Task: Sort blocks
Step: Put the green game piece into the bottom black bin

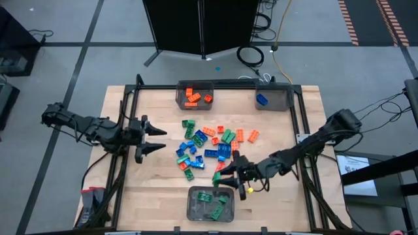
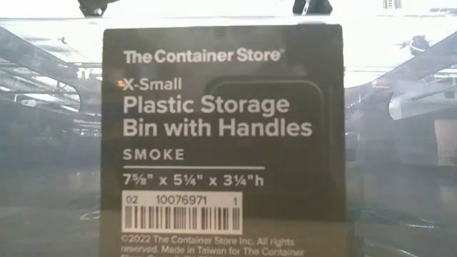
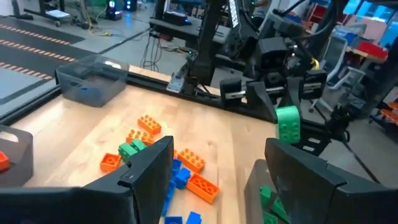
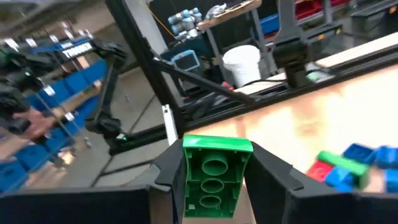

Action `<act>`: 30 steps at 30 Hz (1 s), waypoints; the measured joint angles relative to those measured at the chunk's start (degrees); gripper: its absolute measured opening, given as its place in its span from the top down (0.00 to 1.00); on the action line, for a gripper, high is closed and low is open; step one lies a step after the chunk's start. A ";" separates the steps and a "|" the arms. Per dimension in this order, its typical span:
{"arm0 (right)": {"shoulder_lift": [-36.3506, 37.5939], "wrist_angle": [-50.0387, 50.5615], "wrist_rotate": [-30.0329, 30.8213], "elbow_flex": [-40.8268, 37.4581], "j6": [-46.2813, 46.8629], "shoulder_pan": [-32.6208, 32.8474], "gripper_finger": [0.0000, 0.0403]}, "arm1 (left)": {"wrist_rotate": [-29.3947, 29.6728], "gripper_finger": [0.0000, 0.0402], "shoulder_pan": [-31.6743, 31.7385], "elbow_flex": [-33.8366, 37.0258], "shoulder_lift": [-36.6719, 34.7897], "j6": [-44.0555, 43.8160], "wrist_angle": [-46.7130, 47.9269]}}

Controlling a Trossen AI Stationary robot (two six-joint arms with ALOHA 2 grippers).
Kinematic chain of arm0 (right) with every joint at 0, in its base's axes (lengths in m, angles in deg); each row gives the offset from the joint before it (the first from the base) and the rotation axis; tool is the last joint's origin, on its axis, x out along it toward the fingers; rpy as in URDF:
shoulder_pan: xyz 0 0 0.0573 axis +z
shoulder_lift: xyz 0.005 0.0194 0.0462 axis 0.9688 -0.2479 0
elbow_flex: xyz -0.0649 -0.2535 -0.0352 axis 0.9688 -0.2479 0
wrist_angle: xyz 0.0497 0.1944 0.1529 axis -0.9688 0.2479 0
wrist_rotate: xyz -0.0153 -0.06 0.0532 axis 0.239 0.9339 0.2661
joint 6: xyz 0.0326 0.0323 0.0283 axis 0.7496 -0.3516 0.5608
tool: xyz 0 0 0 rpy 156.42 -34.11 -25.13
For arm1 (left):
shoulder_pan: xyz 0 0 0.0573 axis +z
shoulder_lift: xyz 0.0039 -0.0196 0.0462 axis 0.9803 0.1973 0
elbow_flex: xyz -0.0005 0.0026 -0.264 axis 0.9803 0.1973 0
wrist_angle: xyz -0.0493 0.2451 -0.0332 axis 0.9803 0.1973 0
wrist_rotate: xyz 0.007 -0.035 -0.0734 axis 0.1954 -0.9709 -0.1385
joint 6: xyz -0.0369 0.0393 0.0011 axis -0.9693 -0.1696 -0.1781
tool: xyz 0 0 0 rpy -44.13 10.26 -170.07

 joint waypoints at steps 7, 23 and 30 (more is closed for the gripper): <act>-6.98 7.30 -2.96 7.49 3.74 1.08 0.72 | 2.67 0.36 -3.98 0.00 0.00 0.02 0.86; -15.81 31.31 -12.37 20.76 11.98 2.11 0.64 | 5.59 0.36 -7.44 0.00 0.09 0.13 3.26; -15.79 35.35 -13.57 20.76 15.50 1.99 0.32 | 6.37 0.36 -7.44 0.00 0.39 -0.20 5.27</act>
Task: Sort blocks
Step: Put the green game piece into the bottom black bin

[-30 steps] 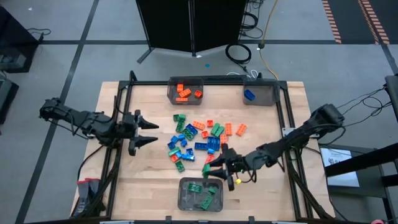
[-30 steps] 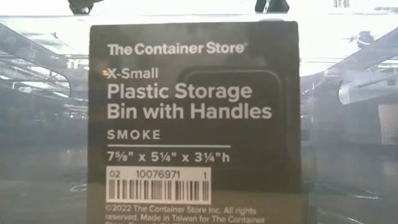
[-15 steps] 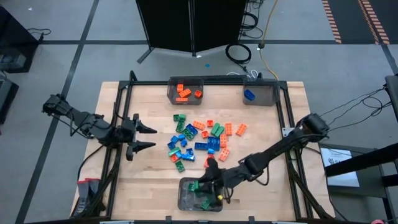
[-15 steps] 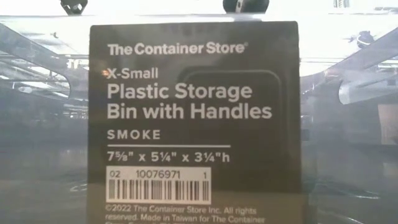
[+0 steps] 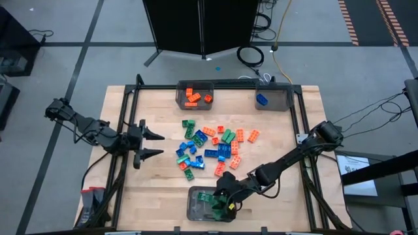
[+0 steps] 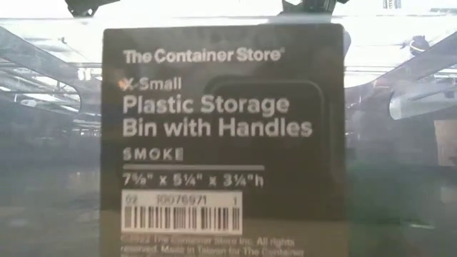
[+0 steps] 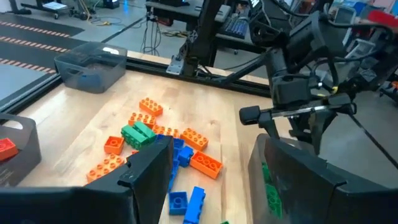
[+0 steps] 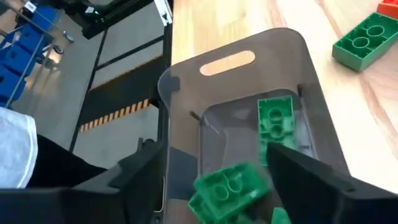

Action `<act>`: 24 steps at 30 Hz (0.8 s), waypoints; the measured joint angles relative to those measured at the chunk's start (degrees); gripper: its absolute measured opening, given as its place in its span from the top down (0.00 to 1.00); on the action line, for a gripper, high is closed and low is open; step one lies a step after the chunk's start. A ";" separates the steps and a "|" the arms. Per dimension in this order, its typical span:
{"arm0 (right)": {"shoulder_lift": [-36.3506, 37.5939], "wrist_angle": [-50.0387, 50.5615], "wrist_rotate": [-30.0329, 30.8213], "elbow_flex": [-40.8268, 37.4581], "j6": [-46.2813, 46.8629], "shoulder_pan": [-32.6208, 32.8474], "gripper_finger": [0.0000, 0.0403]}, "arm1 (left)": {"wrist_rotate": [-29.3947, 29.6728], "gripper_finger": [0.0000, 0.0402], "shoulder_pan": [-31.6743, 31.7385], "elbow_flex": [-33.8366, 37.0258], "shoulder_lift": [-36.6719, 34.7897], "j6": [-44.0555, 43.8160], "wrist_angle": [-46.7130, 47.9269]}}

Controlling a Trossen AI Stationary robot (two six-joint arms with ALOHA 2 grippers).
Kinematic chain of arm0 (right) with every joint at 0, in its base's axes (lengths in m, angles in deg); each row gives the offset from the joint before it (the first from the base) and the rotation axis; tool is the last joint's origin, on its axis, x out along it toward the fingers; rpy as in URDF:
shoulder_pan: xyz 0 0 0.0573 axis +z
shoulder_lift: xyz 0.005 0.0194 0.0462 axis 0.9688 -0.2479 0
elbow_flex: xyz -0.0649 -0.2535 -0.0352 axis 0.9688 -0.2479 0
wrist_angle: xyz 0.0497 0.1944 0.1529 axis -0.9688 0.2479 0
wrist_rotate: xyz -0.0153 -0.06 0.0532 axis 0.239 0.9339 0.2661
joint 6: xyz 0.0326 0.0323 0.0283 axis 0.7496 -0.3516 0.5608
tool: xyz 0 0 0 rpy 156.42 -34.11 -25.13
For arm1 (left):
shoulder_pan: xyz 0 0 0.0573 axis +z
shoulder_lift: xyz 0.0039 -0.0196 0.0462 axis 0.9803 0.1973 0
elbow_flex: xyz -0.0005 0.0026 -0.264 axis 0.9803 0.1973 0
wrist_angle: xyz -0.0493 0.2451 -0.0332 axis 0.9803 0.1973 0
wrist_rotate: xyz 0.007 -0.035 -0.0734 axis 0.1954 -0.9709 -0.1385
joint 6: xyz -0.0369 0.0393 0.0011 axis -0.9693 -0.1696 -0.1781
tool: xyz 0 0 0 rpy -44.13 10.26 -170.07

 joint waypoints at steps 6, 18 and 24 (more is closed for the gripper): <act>1.87 0.73 -0.10 0.00 -3.63 -2.05 0.26 | 10.09 0.36 0.23 0.00 2.44 -3.61 0.64; 14.09 36.33 6.82 12.50 -21.05 -11.81 0.26 | 15.17 0.36 16.92 0.00 21.70 -12.99 2.21; 18.86 51.74 7.85 16.11 -25.31 -15.30 0.26 | -1.03 0.36 28.08 0.00 29.55 6.08 0.39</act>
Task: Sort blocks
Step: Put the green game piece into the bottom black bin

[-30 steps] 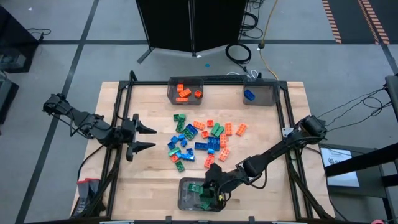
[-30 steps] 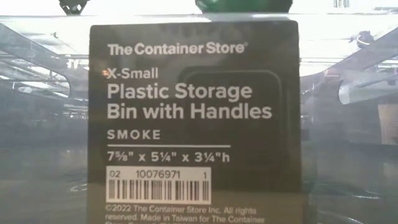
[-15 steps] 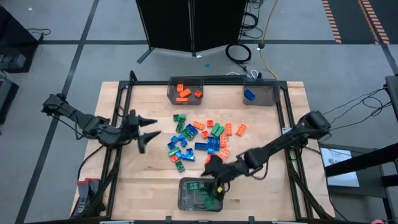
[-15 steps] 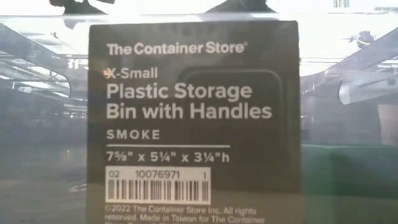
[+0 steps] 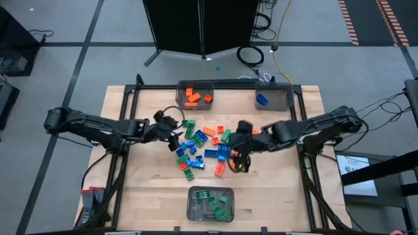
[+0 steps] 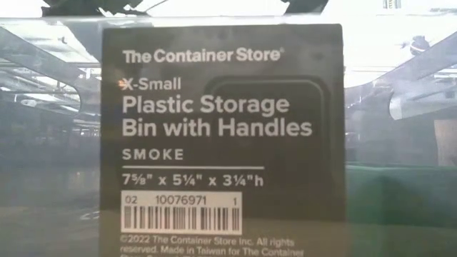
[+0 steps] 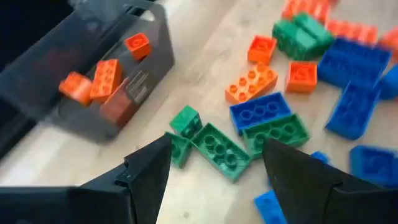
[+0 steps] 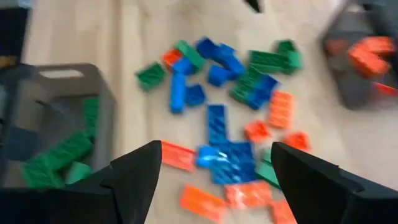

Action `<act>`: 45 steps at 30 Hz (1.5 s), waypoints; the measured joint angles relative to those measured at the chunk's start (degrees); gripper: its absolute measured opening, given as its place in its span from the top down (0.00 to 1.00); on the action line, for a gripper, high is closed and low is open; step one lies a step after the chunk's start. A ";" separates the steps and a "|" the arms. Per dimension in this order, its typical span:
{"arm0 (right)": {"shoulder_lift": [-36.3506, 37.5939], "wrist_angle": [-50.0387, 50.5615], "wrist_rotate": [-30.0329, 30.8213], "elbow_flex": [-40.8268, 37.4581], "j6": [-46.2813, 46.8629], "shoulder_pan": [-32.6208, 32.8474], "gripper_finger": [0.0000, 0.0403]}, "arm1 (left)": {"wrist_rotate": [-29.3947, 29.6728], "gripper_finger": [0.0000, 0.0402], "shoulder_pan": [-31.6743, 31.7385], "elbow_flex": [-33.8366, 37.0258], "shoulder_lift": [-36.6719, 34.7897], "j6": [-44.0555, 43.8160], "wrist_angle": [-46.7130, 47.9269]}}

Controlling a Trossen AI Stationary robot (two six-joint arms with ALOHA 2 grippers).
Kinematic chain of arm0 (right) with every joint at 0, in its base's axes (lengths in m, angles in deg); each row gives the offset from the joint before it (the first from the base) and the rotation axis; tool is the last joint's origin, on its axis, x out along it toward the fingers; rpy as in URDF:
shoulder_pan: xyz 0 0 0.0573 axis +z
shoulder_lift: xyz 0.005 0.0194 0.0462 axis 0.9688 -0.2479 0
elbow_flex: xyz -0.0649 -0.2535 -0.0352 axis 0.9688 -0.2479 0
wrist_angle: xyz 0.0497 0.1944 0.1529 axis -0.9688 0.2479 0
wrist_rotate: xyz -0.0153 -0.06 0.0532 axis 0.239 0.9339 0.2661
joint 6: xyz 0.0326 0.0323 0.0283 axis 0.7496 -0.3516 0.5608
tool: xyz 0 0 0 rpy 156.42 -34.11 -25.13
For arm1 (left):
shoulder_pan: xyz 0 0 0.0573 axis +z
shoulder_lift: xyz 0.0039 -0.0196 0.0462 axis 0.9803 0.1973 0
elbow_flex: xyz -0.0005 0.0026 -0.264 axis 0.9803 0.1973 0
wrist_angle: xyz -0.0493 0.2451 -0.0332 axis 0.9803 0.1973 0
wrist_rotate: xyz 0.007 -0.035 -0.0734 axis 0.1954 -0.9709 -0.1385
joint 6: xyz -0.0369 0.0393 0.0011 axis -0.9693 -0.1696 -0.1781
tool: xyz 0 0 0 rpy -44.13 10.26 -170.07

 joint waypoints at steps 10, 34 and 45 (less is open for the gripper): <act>6.64 12.51 4.63 0.04 -0.45 -0.89 0.26 | -17.61 0.36 15.66 -0.02 4.87 21.39 -3.63; 7.49 16.83 4.49 0.00 -5.11 -5.87 0.26 | -40.61 0.36 32.57 -0.07 22.70 33.46 -10.95; 7.50 16.78 4.45 0.00 -3.31 -6.03 0.26 | -43.24 0.56 34.27 -0.09 27.79 34.07 -14.99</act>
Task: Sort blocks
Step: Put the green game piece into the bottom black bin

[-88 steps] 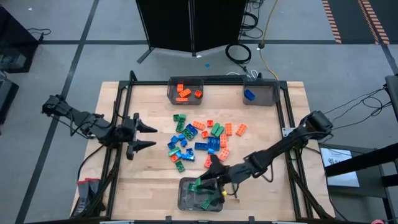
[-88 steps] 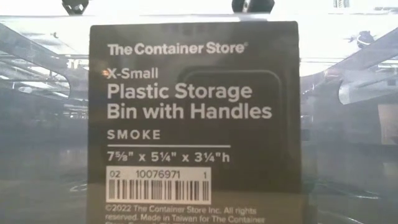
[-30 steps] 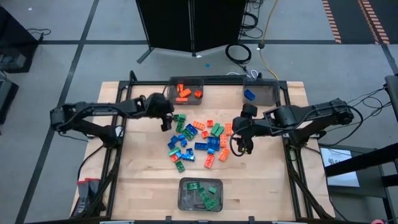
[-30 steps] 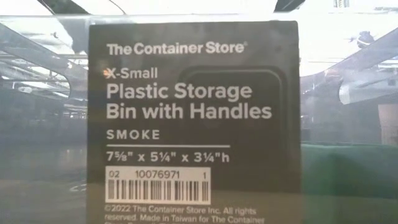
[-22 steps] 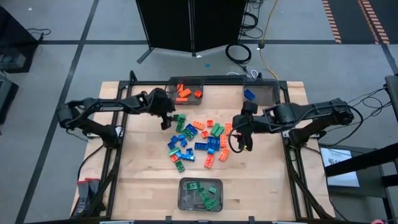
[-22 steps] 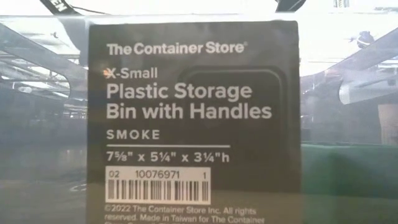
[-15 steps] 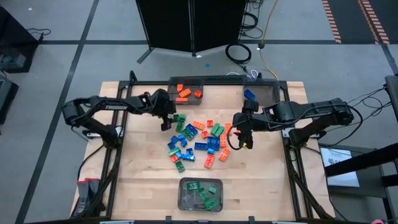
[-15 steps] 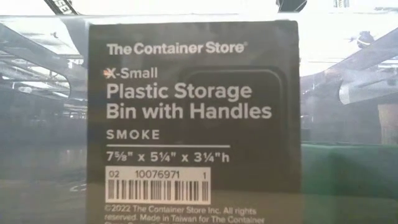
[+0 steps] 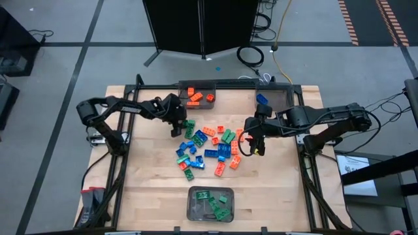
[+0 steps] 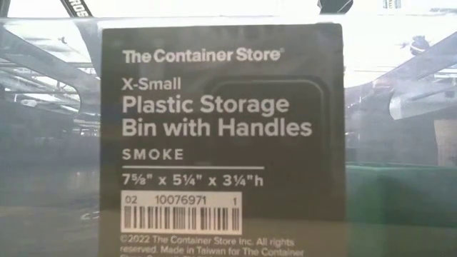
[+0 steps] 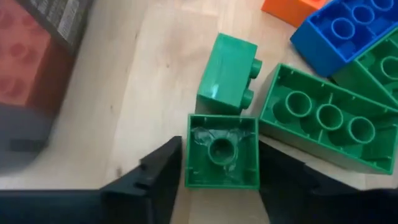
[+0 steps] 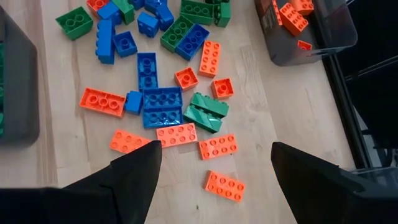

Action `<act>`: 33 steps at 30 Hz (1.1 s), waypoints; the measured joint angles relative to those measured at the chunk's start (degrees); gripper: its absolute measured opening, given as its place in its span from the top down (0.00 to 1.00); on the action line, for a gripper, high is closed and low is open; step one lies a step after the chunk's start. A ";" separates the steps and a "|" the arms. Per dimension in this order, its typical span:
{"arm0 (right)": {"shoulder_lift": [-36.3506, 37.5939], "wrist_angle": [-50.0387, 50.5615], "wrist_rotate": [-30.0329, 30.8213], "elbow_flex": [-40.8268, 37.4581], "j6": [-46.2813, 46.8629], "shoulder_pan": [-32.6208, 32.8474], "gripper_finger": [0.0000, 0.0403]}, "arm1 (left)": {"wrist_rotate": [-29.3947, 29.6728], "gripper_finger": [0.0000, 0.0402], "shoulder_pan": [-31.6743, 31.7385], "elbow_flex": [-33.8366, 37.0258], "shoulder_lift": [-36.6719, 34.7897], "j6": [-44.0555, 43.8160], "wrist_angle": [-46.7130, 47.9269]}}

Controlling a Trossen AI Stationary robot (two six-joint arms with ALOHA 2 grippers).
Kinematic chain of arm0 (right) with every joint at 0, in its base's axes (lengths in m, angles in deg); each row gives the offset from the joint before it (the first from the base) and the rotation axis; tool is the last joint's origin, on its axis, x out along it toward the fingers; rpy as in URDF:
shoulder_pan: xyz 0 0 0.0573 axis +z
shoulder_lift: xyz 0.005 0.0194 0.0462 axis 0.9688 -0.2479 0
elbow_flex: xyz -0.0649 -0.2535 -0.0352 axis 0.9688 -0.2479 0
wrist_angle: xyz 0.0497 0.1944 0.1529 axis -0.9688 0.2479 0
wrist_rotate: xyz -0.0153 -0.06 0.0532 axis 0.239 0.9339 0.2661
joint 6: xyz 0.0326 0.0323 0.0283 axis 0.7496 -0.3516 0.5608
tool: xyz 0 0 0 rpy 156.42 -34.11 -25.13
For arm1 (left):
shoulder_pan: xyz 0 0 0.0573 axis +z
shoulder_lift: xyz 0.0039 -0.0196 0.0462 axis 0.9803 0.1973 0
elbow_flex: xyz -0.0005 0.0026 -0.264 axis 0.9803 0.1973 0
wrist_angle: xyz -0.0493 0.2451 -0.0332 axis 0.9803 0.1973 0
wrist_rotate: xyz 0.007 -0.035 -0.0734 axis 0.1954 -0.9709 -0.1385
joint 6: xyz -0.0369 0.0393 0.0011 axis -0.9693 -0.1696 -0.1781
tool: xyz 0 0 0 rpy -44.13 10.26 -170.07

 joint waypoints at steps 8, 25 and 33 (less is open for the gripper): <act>-0.02 -1.36 0.33 0.00 0.33 0.00 0.26 | -0.37 0.69 -0.02 -0.08 -0.89 -5.76 1.62; 0.25 -30.34 3.13 -0.04 -12.34 -2.37 0.26 | -0.24 0.69 -5.76 -1.26 -34.82 -28.62 5.30; -5.15 -53.00 2.95 -0.07 -36.18 -2.99 0.26 | 0.37 0.69 -11.66 -1.40 -45.64 -48.30 -19.13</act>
